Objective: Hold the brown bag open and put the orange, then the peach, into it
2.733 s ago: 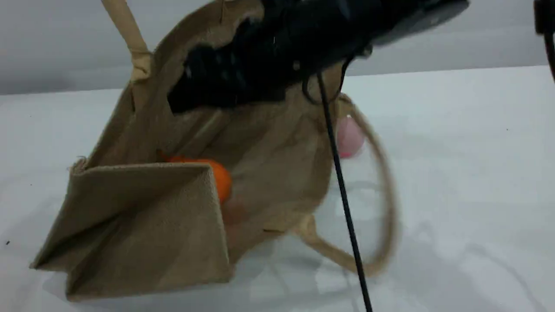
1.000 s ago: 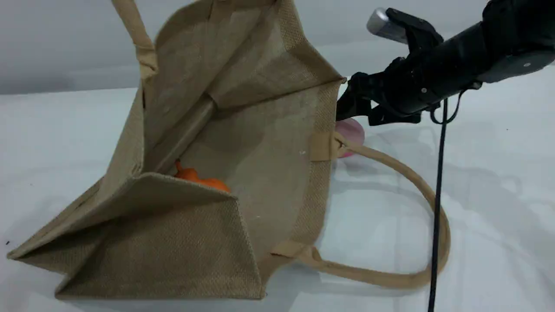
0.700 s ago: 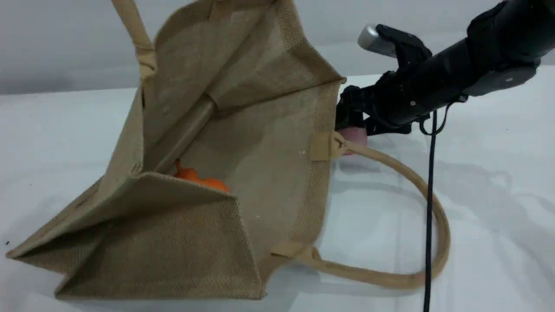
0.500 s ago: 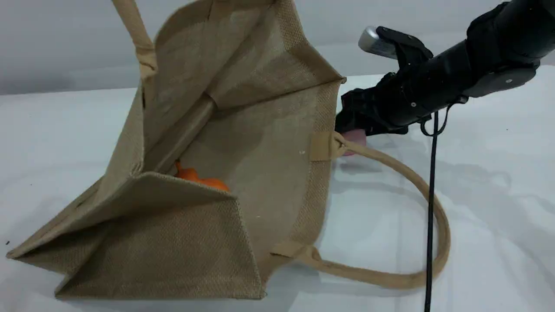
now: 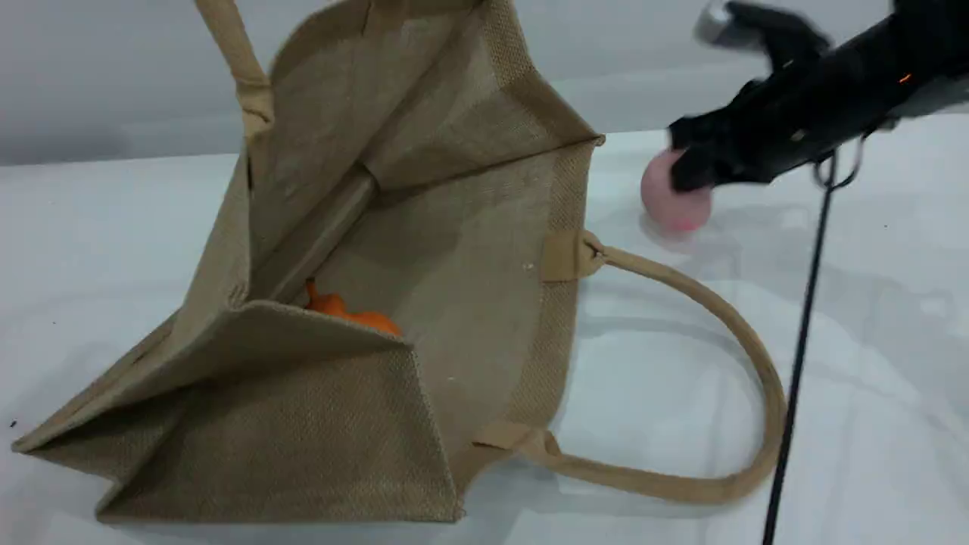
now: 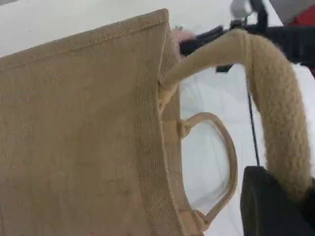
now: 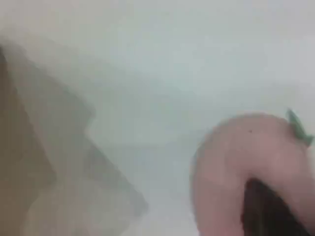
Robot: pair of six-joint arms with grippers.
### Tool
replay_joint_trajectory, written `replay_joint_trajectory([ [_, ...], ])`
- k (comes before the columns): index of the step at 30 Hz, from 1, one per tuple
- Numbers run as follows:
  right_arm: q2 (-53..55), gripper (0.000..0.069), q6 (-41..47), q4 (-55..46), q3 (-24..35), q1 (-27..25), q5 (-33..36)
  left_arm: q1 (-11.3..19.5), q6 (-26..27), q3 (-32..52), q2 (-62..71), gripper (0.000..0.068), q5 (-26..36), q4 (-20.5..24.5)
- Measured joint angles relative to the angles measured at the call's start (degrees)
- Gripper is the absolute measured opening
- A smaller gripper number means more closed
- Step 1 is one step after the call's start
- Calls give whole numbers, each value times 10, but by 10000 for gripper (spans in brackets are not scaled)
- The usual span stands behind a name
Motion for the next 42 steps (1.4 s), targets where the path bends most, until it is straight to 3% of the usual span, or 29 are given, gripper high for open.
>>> replay_joint_trajectory([
  [4, -38, 23, 55, -69, 0, -31, 50, 0, 17, 0, 1, 87, 0, -5],
  [8, -88, 23, 118, -147, 0, -64, 100, 0, 50, 0, 1, 87, 0, -49],
  [13, -157, 23, 133, -177, 0, -85, 222, -6, 64, 0, 1, 87, -1, -98],
  [15, -179, 23, 133, -177, 0, -84, 273, -13, 64, 0, 1, 87, -1, -96],
  [19, -216, 23, 142, -176, 0, -77, 353, -17, 63, 0, 1, 87, -1, -48],
  [25, -226, 23, 169, -212, -1, -77, 458, -17, 71, 0, 0, 87, 0, -43],
  [30, -225, 23, 190, -247, 1, -54, 466, -17, 79, 0, 0, 87, 0, -43],
  [37, -224, 23, 189, -245, 39, 28, 464, -17, 91, 0, 0, 87, 0, -42],
  [42, -224, 23, 189, -241, 75, 89, 406, -17, 91, 0, 0, 87, 0, -41],
])
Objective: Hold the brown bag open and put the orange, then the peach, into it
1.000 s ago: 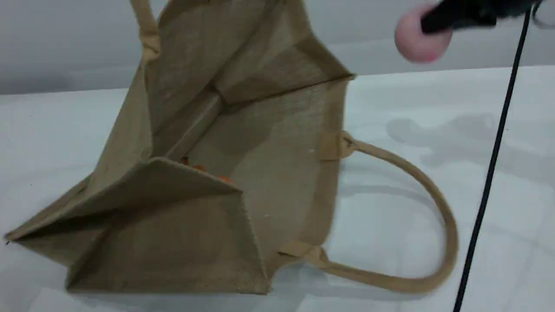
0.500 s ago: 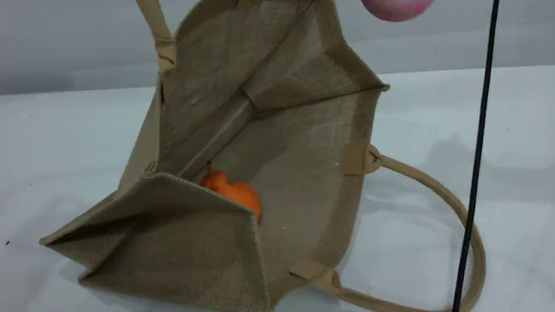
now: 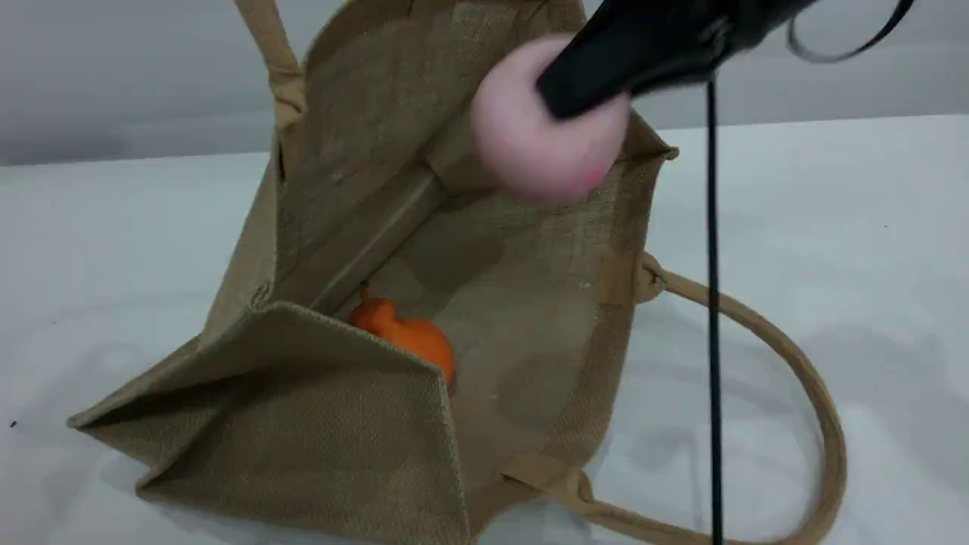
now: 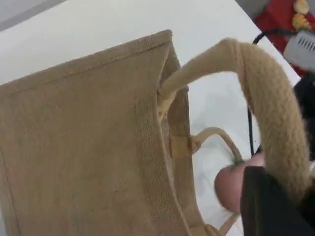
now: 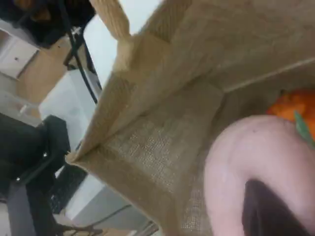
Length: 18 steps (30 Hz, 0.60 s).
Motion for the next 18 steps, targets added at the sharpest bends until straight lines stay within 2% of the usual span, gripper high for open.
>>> replay_joint_trajectory([
  [6, 0, 24, -4, 22, 5, 40, -47, 0, 0, 0, 0, 87, 0, 1],
  [18, 0, 24, 0, 6, 4, 39, -44, 0, 0, 0, 0, 87, 0, -5],
])
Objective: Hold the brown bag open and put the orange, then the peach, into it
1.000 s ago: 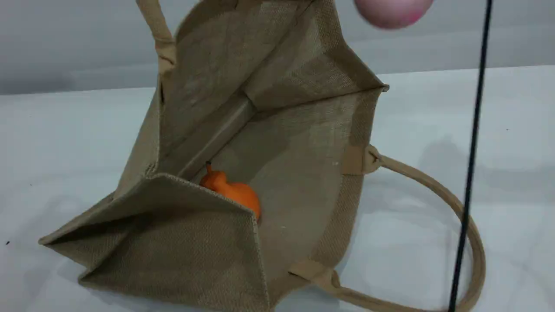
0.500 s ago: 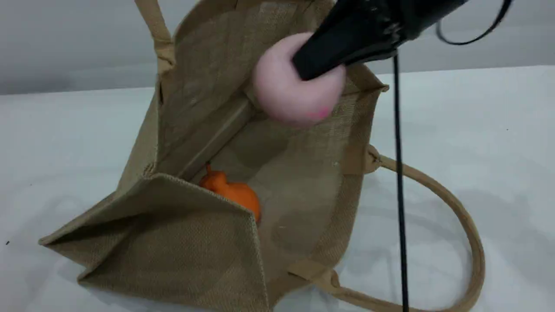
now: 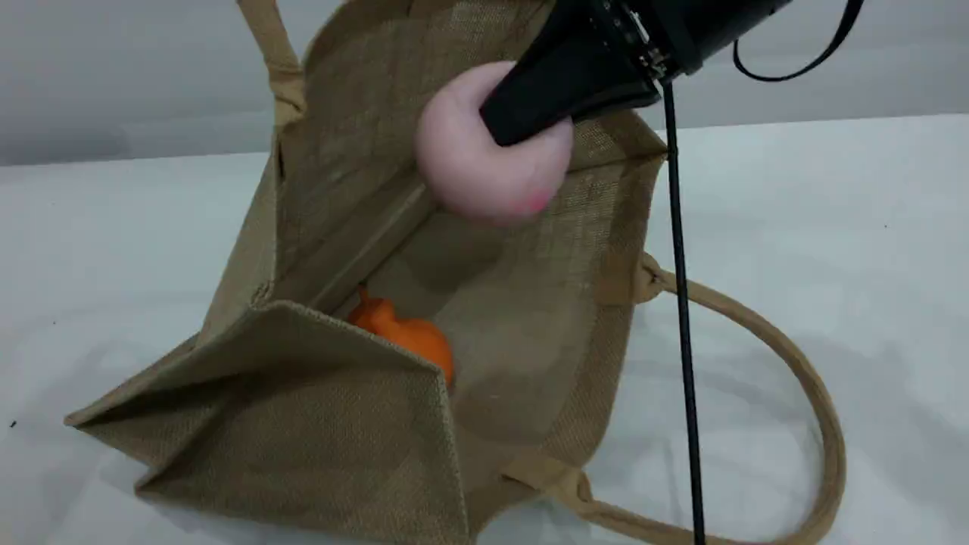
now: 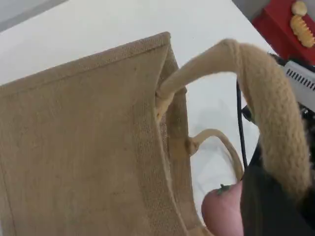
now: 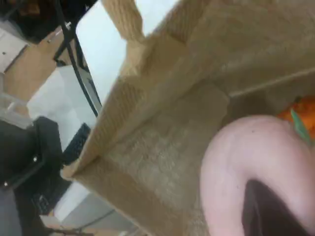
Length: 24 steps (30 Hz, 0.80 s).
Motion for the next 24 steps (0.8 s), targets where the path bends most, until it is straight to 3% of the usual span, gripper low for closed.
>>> replay_joint_trajectory([
  [5, 0, 24, 9, -23, 0, 0, -1, 0, 0, 0, 0, 87, 0, -25],
  [18, 1, 24, 26, 16, 0, 2, -87, 1, 1, 0, 0, 87, 0, -25],
  [24, 21, 24, 8, 49, 0, 47, -160, 1, 1, 0, 0, 87, 0, -25],
])
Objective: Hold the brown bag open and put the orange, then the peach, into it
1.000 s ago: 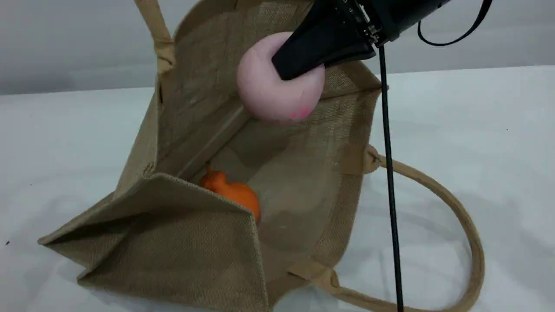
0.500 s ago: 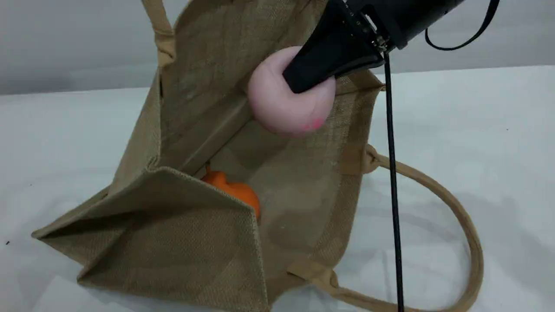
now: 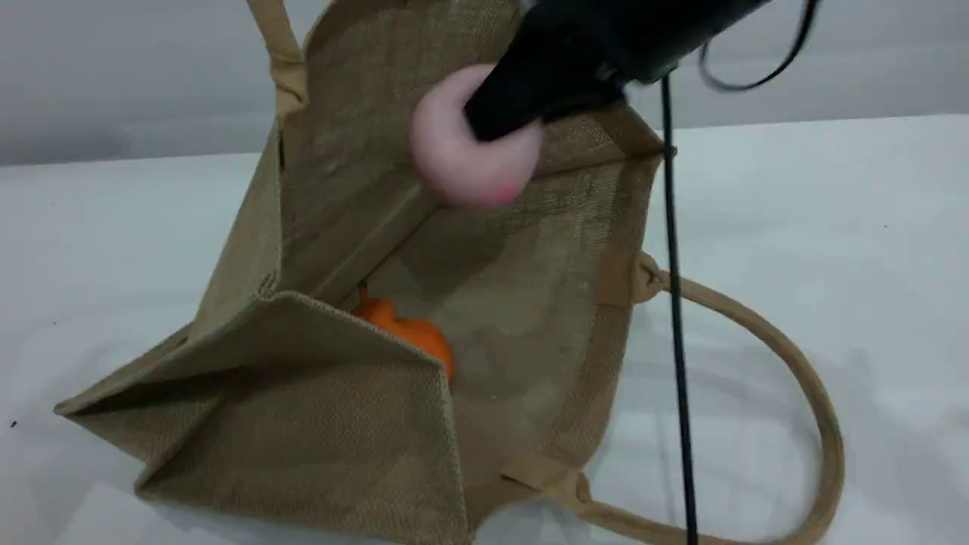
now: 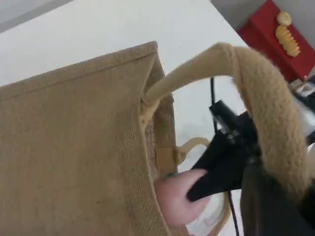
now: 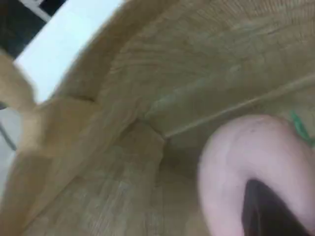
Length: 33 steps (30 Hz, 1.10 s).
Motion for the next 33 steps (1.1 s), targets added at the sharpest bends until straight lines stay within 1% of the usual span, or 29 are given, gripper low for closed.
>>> replay_joint_trajectory([
  [5, 51, 24, -33, 68, 0, 60, -70, 0, 0, 0, 0, 87, 0, 0],
  [10, 100, 29, -116, 177, 0, 109, -141, 0, 0, 0, 0, 87, 0, -1],
  [12, 118, 38, -165, 231, -2, 120, -153, 0, 1, 0, 0, 87, 0, -1],
  [15, 141, 78, -211, 270, -18, 128, -152, 0, 0, 0, 0, 87, 0, -1],
  [18, 154, 167, -219, 273, -36, 130, -152, 0, 0, 0, 0, 87, 0, -1],
  [24, 154, 442, -219, 272, -70, 130, -166, 0, 0, 0, 0, 87, 0, -1],
  [26, 152, 501, -219, 273, -70, 130, -163, 0, 0, 0, 0, 87, 0, -1],
  [28, 152, 535, -219, 272, -70, 130, -163, 0, 0, 0, 0, 87, 0, -1],
  [31, 152, 547, -218, 271, -70, 130, -161, 0, 0, 0, 0, 87, 0, -1],
  [33, 150, 550, -218, 256, -70, 129, -146, 0, 0, 0, 0, 87, 0, 1],
])
